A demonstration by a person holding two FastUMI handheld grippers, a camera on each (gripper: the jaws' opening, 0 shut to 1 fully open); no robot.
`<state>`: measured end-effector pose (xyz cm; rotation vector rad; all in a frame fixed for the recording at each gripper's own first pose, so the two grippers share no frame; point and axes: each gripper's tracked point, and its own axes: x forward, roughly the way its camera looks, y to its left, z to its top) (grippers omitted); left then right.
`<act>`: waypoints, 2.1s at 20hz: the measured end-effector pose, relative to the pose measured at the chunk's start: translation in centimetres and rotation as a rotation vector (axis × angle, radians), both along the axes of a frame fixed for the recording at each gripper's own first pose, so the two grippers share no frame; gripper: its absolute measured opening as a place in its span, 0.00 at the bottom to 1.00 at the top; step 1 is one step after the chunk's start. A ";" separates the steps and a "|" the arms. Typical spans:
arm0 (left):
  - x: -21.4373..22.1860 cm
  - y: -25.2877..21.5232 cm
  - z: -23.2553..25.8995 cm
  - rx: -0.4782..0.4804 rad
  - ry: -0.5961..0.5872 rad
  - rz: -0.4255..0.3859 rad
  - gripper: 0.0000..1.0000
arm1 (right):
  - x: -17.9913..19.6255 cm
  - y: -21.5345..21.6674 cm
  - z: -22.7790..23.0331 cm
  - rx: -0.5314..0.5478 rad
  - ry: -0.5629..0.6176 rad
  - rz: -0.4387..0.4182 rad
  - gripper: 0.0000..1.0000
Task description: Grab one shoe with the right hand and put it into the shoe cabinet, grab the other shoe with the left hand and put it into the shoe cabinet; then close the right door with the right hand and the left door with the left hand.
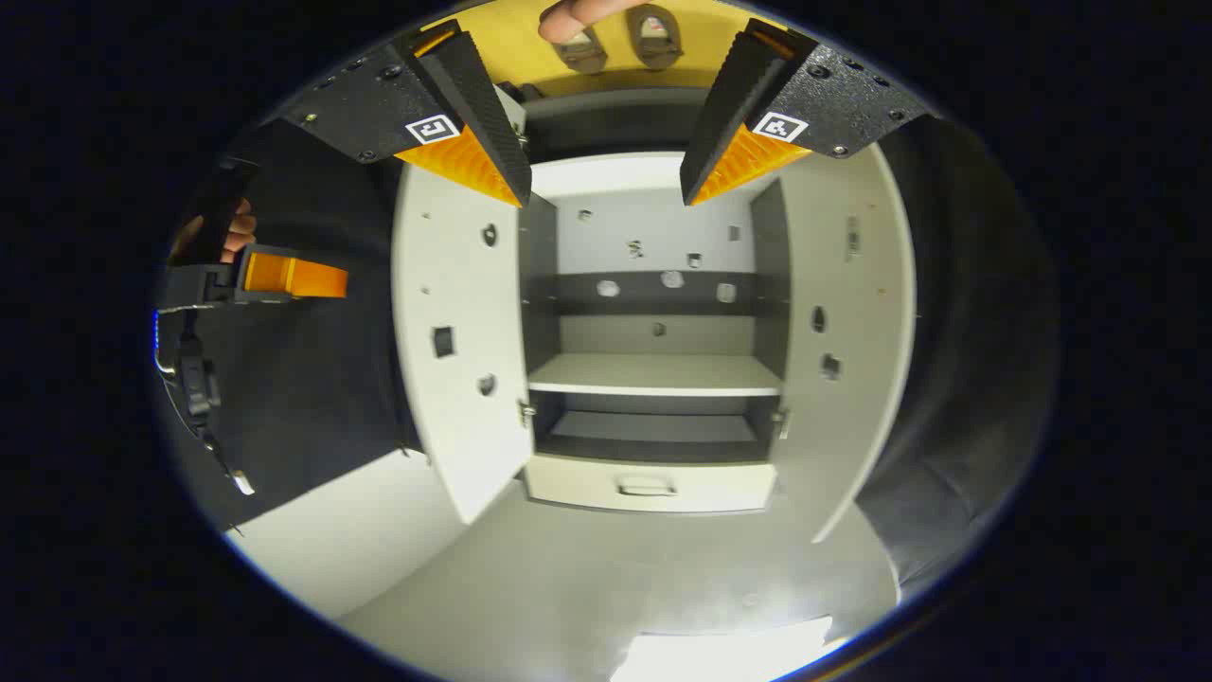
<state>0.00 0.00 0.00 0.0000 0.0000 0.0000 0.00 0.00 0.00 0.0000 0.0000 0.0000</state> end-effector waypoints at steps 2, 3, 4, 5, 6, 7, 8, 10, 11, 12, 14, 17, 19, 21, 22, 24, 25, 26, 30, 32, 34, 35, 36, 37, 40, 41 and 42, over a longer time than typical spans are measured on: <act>-0.2 4.0 0.0 -0.005 0.001 0.048 0.94 | -0.7 2.8 0.3 -0.030 -0.012 0.013 0.98; -0.1 5.5 0.1 0.007 -0.001 0.063 0.92 | -1.0 3.8 0.3 -0.048 -0.011 0.020 0.98; -0.1 7.0 0.0 0.020 0.004 0.078 0.92 | -1.2 5.0 0.3 -0.057 -0.015 0.029 0.98; -0.1 8.1 -0.3 0.022 0.011 0.095 0.92 | -1.5 6.1 0.2 -0.066 -0.019 0.037 0.98; 0.0 8.9 -0.6 0.020 0.021 0.104 0.96 | -1.8 7.5 0.0 -0.071 -0.021 0.050 0.98; -0.1 9.5 -0.9 0.015 0.032 0.108 0.96 | -2.1 9.0 -0.2 -0.077 -0.021 0.071 1.00; -0.2 9.8 -1.1 0.010 0.035 0.106 0.96 | -2.4 9.9 -0.4 -0.081 -0.021 0.086 0.98; -0.1 10.1 -1.5 0.006 0.038 0.097 0.92 | -3.0 12.5 -1.0 -0.082 -0.024 0.138 0.94; 0.0 9.9 -1.6 -0.002 0.043 0.091 0.92 | -3.2 13.7 -1.6 -0.081 -0.014 0.159 0.99; -0.1 9.9 -1.8 -0.011 0.052 0.081 0.93 | -3.2 13.9 -2.3 -0.088 -0.005 0.162 0.98; -0.1 9.8 -2.0 -0.032 0.058 0.067 0.93 | -3.0 15.1 -2.9 -0.109 -0.009 0.161 0.94; -0.1 10.0 -2.4 -0.023 0.059 0.081 0.96 | -2.8 16.6 -4.5 -0.139 0.007 0.170 0.98; -0.5 10.7 -2.6 -0.021 0.055 0.085 0.96 | -2.7 17.7 -6.0 -0.130 0.035 0.191 0.98; -0.5 10.8 -2.7 -0.019 0.049 0.081 0.96 | -2.3 18.3 -7.3 -0.147 0.044 0.190 0.94; -0.4 10.5 -3.0 -0.023 0.052 0.071 0.96 | -2.1 18.3 -7.9 -0.157 0.047 0.189 0.94; -0.5 10.1 -3.3 -0.033 0.054 0.056 0.96 | -1.7 19.4 -10.3 -0.166 0.067 0.202 0.98; -0.5 10.0 -3.4 -0.034 0.049 0.055 0.96 | -1.4 19.8 -11.7 -0.163 0.086 0.216 1.00; -0.5 10.1 -3.4 -0.029 0.037 0.057 0.96 | -1.1 20.1 -13.3 -0.165 0.105 0.220 0.94; 0.4 10.2 -4.4 -0.005 0.016 0.080 0.96 | 1.0 19.3 -20.3 -0.216 0.142 0.194 0.98; 1.1 10.0 -5.2 -0.005 0.020 0.081 0.96 | 2.1 18.7 -24.4 -0.248 0.159 0.179 0.98; 2.2 9.4 -5.9 -0.008 0.024 0.072 0.96 | 2.9 18.3 -28.5 -0.242 0.187 0.179 0.98; 2.8 8.9 -6.3 -0.010 0.025 0.055 0.96 | 3.3 18.6 -30.6 -0.236 0.207 0.198 0.99; 3.2 8.2 -6.7 -0.014 0.027 0.035 0.96 | 3.5 18.4 -32.9 -0.238 0.238 0.206 0.99; 3.6 7.7 -7.0 -0.019 0.022 0.015 0.96 | 3.7 18.3 -35.0 -0.241 0.274 0.208 0.99; 5.3 6.3 -6.6 -0.053 -0.022 -0.031 0.96 | 3.6 18.2 -40.9 -0.217 0.375 0.213 0.99; 5.9 5.9 -6.1 -0.059 -0.051 -0.048 0.93 | 3.4 18.4 -42.8 -0.200 0.410 0.217 0.99; 6.4 5.7 -5.8 -0.066 -0.070 -0.055 0.96 | 3.0 18.6 -44.9 -0.194 0.446 0.220 0.99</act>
